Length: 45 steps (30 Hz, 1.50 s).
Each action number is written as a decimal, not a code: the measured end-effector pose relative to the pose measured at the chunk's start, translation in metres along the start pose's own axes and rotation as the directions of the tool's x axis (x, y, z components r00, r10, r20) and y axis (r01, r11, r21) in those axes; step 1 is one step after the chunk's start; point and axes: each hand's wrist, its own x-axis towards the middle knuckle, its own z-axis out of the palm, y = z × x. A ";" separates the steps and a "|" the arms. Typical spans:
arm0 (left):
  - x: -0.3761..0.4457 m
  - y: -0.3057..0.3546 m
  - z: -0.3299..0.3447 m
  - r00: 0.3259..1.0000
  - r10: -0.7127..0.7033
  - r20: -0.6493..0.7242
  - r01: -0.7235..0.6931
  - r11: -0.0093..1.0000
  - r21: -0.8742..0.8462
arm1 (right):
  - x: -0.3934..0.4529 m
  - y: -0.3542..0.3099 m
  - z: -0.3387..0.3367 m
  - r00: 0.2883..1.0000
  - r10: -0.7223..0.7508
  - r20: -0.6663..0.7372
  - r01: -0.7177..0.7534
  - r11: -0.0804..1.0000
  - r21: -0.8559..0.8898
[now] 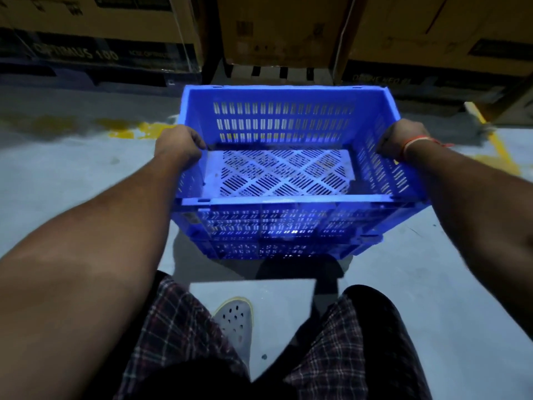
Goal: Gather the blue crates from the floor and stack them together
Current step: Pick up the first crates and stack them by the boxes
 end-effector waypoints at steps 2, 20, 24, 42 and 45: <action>0.003 -0.003 0.002 1.000 0.018 0.015 -0.019 0.999 0.027 | -0.009 -0.005 0.000 1.000 -0.005 -0.003 0.005 1.000 -0.011; 0.020 -0.005 0.005 0.995 0.071 0.074 -0.079 0.991 0.106 | 0.009 0.009 0.029 0.993 0.120 -0.001 -0.118 0.976 -0.182; 0.022 -0.006 0.006 0.993 0.075 0.090 -0.084 0.991 0.101 | 0.011 0.009 0.030 0.988 0.148 -0.054 -0.153 0.983 -0.104; 0.017 -0.006 0.007 0.997 0.029 0.075 -0.032 0.999 0.033 | 0.021 0.018 0.038 0.987 0.108 -0.122 -0.111 0.994 -0.015; 0.013 -0.006 0.009 0.998 0.015 0.055 -0.016 1.000 0.025 | 0.026 0.018 0.032 0.991 0.099 -0.092 -0.099 0.995 0.012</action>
